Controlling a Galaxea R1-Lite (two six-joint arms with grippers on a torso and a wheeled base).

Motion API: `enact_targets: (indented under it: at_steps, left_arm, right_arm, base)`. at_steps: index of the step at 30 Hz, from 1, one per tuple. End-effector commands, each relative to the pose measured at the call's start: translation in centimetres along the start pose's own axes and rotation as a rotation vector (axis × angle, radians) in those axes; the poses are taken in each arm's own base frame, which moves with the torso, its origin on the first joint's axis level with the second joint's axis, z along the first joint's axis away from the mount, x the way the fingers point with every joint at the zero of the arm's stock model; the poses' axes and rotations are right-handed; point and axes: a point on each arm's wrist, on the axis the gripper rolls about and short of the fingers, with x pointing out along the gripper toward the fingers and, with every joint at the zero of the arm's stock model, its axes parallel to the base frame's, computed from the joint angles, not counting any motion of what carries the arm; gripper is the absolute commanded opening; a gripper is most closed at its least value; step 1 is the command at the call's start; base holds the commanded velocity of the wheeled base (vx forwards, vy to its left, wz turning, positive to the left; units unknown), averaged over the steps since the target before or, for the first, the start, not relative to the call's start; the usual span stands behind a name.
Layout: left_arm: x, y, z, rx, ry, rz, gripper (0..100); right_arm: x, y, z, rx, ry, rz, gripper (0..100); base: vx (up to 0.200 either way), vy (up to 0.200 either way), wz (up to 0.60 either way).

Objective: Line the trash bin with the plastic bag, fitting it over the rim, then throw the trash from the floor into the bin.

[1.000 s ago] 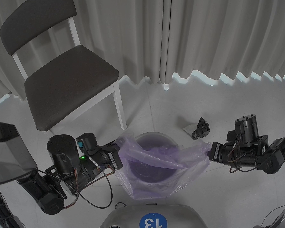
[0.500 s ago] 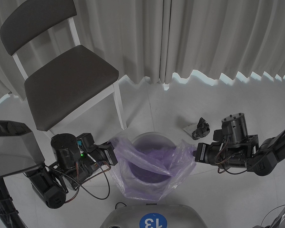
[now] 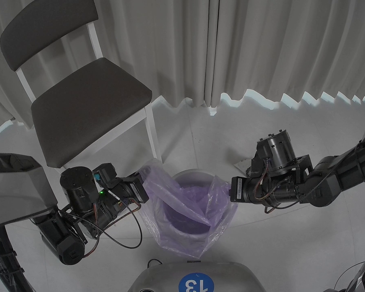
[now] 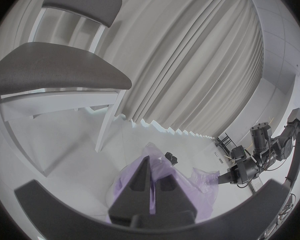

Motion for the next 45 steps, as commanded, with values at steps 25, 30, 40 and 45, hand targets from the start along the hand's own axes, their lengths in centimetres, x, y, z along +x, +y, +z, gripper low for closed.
enact_targets:
  at_steps: [25,30,40,45]
  left_arm:
    - [-0.5,-0.9,0.3,-0.003,-0.004,-0.043,0]
    - [0.0,-0.4,-0.4,-0.002,0.012,-0.028,0]
    - [1.6,1.3,-2.2,-0.01,0.055,0.017,0]
    - [2.2,1.5,-3.5,-0.01,0.09,0.021,0]
  right_arm:
    - [5.2,-6.0,-0.2,0.113,0.056,-0.072,0]
    - [3.1,-8.4,1.1,0.13,0.015,-0.097,0]
    - [0.2,-10.1,2.5,0.146,-0.05,-0.124,0]
    - [0.3,-10.9,2.0,0.149,-0.035,-0.142,0]
  base:
    - [0.0,0.0,0.0]
    - [0.0,0.0,0.0]
    - [0.0,0.0,0.0]
    - [0.0,0.0,0.0]
